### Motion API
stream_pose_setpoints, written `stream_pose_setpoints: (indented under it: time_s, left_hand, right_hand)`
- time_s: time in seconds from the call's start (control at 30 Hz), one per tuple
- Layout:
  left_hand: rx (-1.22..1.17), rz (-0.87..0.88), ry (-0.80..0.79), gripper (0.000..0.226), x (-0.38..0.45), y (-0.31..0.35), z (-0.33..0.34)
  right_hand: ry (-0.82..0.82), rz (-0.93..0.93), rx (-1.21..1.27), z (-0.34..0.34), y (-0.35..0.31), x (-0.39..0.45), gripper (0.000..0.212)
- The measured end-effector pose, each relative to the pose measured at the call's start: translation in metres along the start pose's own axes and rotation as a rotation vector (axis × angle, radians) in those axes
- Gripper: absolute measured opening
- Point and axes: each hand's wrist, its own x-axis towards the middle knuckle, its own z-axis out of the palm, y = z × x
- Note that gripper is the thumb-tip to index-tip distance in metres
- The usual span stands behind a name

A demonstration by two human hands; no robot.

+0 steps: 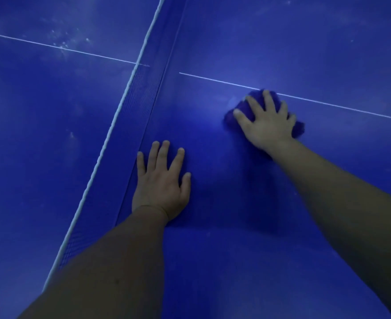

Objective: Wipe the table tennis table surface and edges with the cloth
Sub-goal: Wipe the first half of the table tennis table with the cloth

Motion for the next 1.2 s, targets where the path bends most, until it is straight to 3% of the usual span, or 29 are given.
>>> stream_pose_setpoints:
  time_s: [0.07, 0.13, 0.23, 0.3, 0.47, 0.57, 0.67, 0.8, 0.9, 0.97, 1.03, 1.13, 1.2]
  left_hand:
    - [0.000, 0.002, -0.005, 0.071, 0.001, 0.001, 0.000]
    - [-0.006, 0.004, 0.002, 0.071, 0.002, 0.002, -0.001]
    - [-0.018, -0.005, 0.016, 0.072, 0.003, 0.003, -0.003]
    - [-0.014, 0.006, 0.009, 0.073, 0.000, 0.002, -0.003]
    - [0.006, -0.001, -0.012, 0.074, -0.001, 0.001, -0.001]
    - [0.000, -0.002, -0.008, 0.074, -0.001, 0.001, -0.001]
    - [-0.004, 0.001, -0.003, 0.074, 0.000, 0.001, -0.002]
    - [-0.003, -0.006, 0.000, 0.073, 0.000, -0.001, -0.001]
    - [-0.002, -0.003, 0.000, 0.072, -0.001, -0.001, 0.000]
    - [-0.004, 0.003, -0.010, 0.072, -0.001, -0.001, -0.001]
    - [-0.017, 0.008, -0.021, 0.071, -0.001, -0.002, -0.002]
    - [-0.074, 0.026, -0.002, 0.074, -0.001, -0.002, -0.004]
    - [-0.096, 0.036, 0.001, 0.077, -0.002, -0.004, -0.006]
  right_hand:
    - [0.003, -0.001, 0.008, 0.002, -0.022, 0.005, 0.080]
    - [0.028, -0.120, -0.009, 0.009, -0.030, -0.021, 0.078]
    - [0.026, -0.371, -0.050, 0.023, -0.006, -0.088, 0.074]
    - [0.007, -0.420, -0.101, 0.021, 0.022, -0.097, 0.072]
    - [0.005, -0.075, -0.053, -0.003, 0.031, -0.005, 0.084]
    - [0.029, -0.041, -0.010, 0.000, -0.004, 0.008, 0.081]
    - [0.051, -0.256, -0.054, 0.014, -0.015, -0.040, 0.077]
    - [0.010, -0.603, -0.135, 0.026, 0.031, -0.110, 0.070]
    - [0.019, -0.447, -0.159, 0.014, 0.042, -0.081, 0.070]
    - [0.011, -0.262, -0.083, 0.013, 0.022, -0.068, 0.070]
    - [0.035, -0.210, -0.039, 0.021, 0.002, -0.086, 0.068]
    - [0.085, -0.412, -0.033, 0.047, -0.004, -0.170, 0.066]
    - [0.037, -0.580, -0.042, 0.058, 0.008, -0.225, 0.065]
